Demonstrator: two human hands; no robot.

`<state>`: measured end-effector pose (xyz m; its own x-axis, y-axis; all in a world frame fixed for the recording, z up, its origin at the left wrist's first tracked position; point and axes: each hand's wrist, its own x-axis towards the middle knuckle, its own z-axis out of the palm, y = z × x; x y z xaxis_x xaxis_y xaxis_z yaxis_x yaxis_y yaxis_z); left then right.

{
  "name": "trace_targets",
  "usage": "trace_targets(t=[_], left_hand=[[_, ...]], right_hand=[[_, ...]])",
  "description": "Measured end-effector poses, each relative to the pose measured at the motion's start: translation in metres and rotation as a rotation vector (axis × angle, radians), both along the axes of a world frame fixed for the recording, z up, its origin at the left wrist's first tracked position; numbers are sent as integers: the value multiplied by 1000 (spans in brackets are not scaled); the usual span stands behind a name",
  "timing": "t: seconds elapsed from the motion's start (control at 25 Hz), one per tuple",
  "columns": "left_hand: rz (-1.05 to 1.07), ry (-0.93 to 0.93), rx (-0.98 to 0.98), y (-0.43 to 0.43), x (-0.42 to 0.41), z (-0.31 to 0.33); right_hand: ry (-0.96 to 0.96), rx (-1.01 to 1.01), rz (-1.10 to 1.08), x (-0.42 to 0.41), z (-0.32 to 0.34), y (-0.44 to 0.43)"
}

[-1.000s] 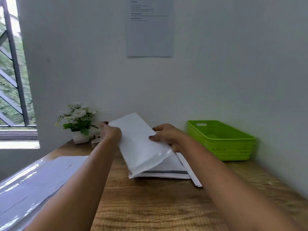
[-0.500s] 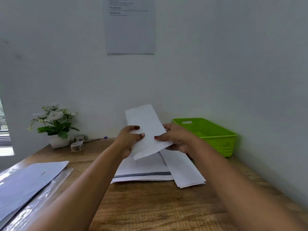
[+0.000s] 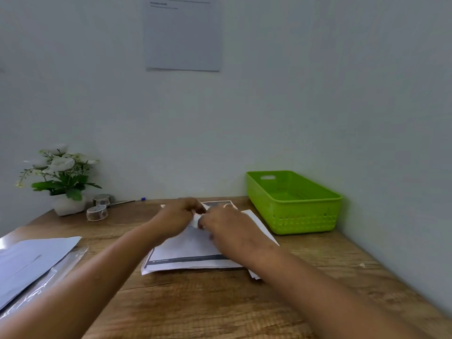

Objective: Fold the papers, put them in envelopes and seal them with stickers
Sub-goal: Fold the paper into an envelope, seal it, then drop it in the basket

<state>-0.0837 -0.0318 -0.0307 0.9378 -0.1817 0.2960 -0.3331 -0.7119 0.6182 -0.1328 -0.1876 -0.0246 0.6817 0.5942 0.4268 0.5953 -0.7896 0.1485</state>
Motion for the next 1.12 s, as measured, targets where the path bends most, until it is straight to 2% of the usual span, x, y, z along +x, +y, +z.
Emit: trace_targets(t=[0.08,0.16,0.2,0.28,0.36,0.44,0.52,0.64,0.76,0.88,1.0,1.12], left_hand=[[-138,122,174,1,-9,-12],[-188,172,352,0,-15,-19],[-192,176,387,-1,-15,-20],[-166,160,389,-3,-14,-23],[-118,94,396,-4,-14,-28],[-85,32,407,-4,-17,-33],[-71,-18,417,-5,-20,-35],[-80,-79,433,-8,-23,-33],[-67,-114,455,-13,-24,-36],[-48,-182,469,-18,-26,-35],[-60,-259,523,-23,-28,-35],[-46,-285,512,-22,-29,-36]], right_hand=[[383,130,75,5,-8,-5],[606,249,74,11,-6,-17],[621,331,30,15,-3,-26],[518,398,-159,22,5,-45],[422,214,-436,25,9,-60],[524,50,-608,22,7,-61],[609,4,-650,18,1,-54],[570,54,-643,21,-10,-46],[580,225,-579,27,-14,-45],[607,570,-488,29,-9,-49],[771,897,-379,27,-2,-58],[922,983,-309,24,9,-67]])
